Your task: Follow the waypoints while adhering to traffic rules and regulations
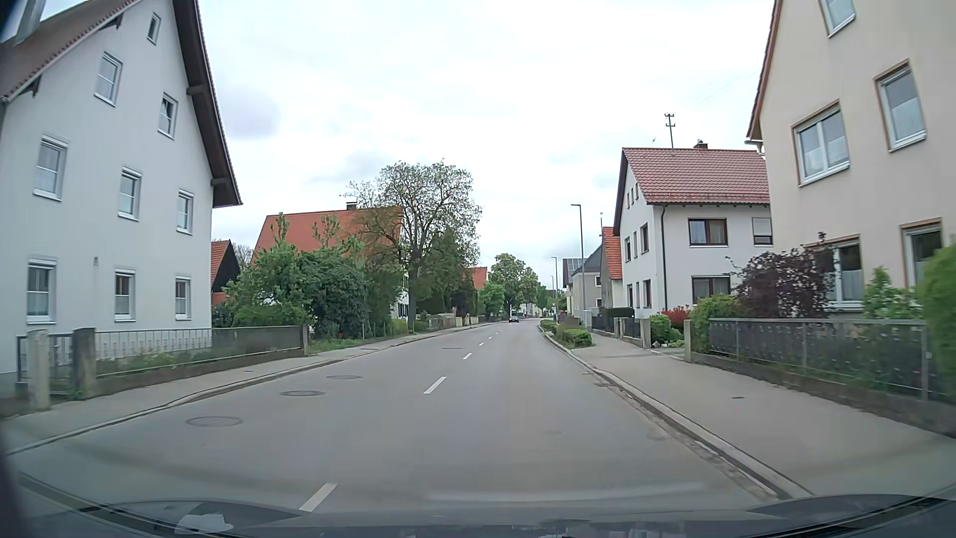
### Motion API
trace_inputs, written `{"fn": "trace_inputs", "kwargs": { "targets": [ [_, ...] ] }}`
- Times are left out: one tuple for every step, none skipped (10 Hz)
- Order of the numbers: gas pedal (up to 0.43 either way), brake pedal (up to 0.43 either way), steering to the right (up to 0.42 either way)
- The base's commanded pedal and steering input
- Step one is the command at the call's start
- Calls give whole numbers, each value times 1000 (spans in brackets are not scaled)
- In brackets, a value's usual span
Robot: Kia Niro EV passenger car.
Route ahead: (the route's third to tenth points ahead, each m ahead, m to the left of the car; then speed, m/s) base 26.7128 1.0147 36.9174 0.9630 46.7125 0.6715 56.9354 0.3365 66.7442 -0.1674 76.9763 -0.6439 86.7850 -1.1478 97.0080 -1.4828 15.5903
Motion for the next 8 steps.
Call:
{"fn": "trace_inputs", "kwargs": {
  "targets": [
    [138, 6, 1],
    [138, 12, 1],
    [130, 6, 1],
    [130, 12, 1],
    [130, 6, 2],
    [118, 12, 1],
    [118, 12, 1],
    [118, 6, 2]
  ]
}}
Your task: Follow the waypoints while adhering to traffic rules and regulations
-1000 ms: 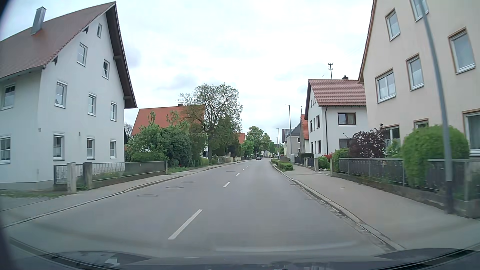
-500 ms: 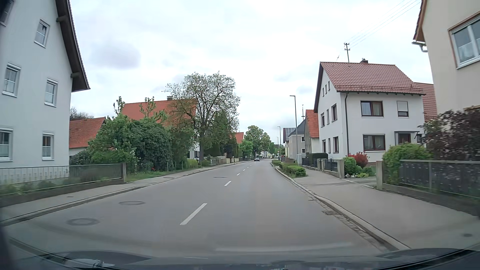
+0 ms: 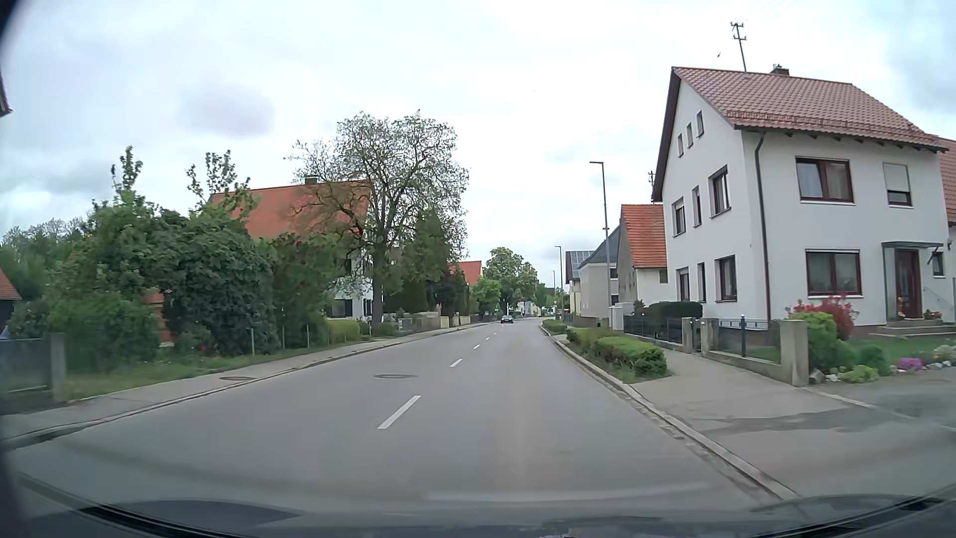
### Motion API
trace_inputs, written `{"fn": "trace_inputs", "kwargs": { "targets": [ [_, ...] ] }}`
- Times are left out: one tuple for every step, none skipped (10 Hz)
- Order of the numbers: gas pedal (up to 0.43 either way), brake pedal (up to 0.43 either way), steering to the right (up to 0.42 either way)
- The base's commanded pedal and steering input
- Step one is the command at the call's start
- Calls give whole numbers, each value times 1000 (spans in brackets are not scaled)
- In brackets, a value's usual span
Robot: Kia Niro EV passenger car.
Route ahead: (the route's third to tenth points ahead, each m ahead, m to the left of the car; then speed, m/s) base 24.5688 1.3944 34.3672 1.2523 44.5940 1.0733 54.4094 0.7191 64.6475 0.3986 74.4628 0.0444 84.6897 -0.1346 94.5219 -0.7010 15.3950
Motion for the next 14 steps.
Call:
{"fn": "trace_inputs", "kwargs": {
  "targets": [
    [118, 12, 2],
    [118, 6, 2],
    [118, 6, 2],
    [130, 6, 2],
    [138, 6, 2],
    [138, 6, 2],
    [157, 12, 3],
    [157, 6, 2],
    [157, 12, 2],
    [157, 6, 3],
    [157, 6, 3],
    [157, 12, 3],
    [157, 6, 2],
    [157, 6, 2]
  ]
}}
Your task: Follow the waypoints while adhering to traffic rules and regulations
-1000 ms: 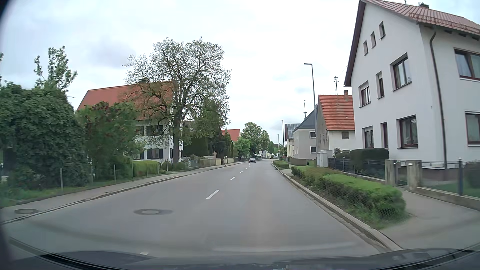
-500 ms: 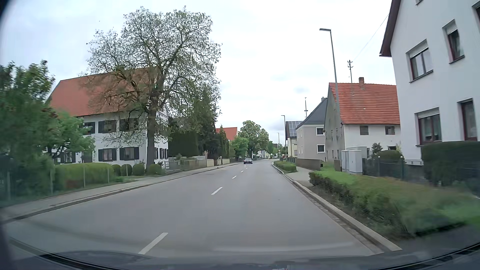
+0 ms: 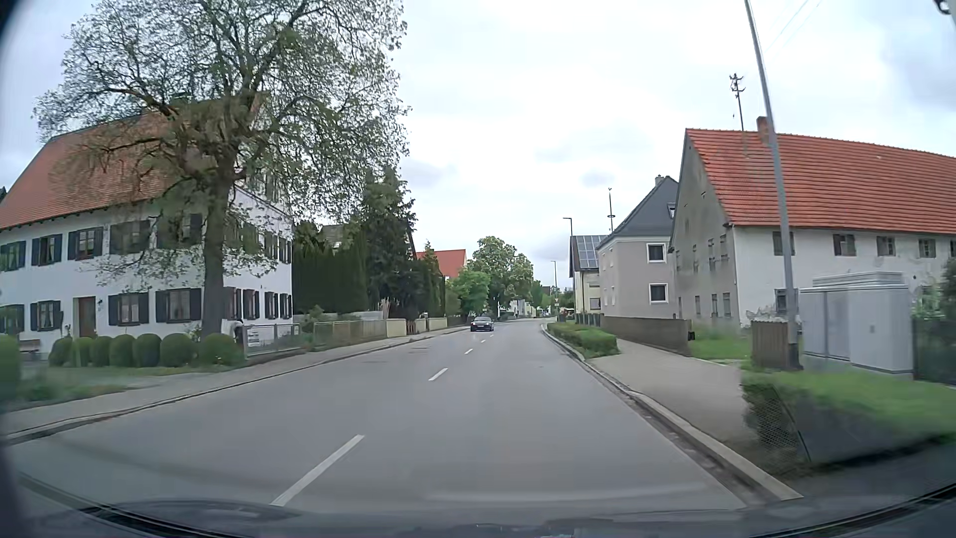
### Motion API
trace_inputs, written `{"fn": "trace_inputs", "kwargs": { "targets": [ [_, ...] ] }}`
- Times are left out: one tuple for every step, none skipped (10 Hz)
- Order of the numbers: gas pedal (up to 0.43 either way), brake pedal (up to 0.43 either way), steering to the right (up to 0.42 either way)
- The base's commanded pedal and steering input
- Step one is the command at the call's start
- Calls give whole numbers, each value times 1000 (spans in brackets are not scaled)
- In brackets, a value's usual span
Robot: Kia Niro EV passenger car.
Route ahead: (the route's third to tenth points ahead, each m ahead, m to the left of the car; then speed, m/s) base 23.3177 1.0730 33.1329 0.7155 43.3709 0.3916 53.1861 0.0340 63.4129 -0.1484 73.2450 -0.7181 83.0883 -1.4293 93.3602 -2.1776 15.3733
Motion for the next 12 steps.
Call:
{"fn": "trace_inputs", "kwargs": {
  "targets": [
    [157, 12, 2],
    [157, 12, 1],
    [157, 6, 1],
    [157, 6, 0],
    [157, 12, 0],
    [157, 12, 1],
    [157, 6, 1],
    [157, 12, 1],
    [157, 12, 2],
    [157, 6, 2],
    [157, 12, 2],
    [157, 12, 2]
  ]
}}
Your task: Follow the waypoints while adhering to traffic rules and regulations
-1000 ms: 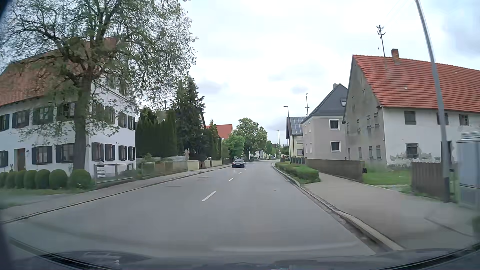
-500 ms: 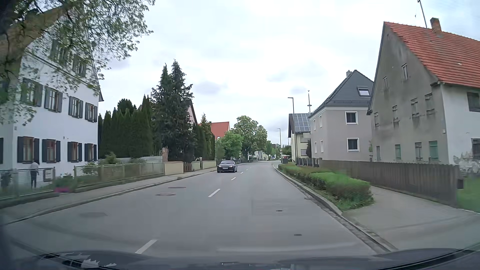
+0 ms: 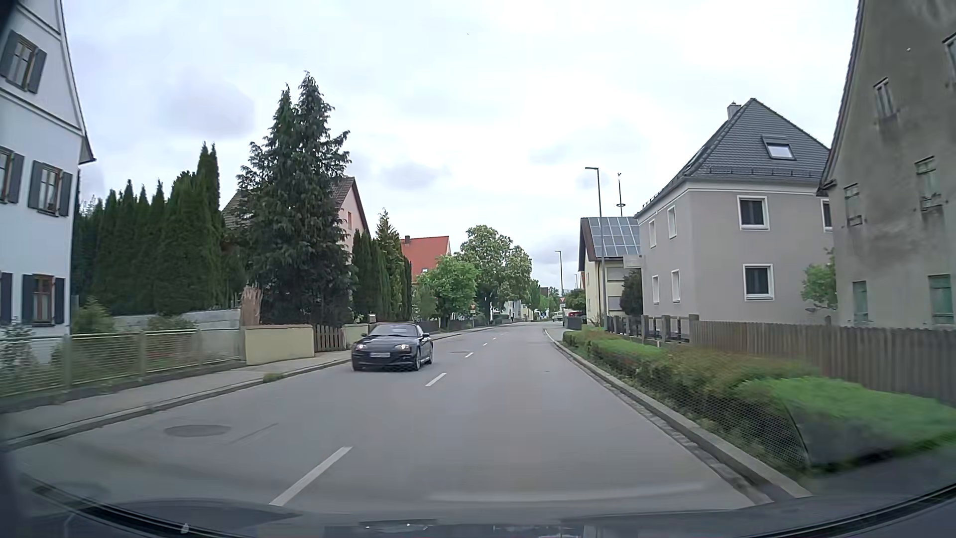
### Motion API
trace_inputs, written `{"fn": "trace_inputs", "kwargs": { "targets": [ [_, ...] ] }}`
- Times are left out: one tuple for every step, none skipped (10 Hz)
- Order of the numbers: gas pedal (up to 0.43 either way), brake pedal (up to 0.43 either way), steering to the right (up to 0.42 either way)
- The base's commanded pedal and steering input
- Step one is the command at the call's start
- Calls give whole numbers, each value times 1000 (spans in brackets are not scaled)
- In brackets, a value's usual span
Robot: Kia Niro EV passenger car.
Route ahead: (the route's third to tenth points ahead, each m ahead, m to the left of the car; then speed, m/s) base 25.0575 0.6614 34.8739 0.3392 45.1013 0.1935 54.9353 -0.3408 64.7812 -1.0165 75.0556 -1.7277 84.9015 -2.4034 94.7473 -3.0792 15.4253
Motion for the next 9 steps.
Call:
{"fn": "trace_inputs", "kwargs": {
  "targets": [
    [157, 6, 2],
    [157, 6, 3],
    [150, 6, 4],
    [130, 6, 4],
    [130, 12, 4],
    [130, 12, 4],
    [130, 12, 4],
    [130, 6, 4],
    [130, 12, 4]
  ]
}}
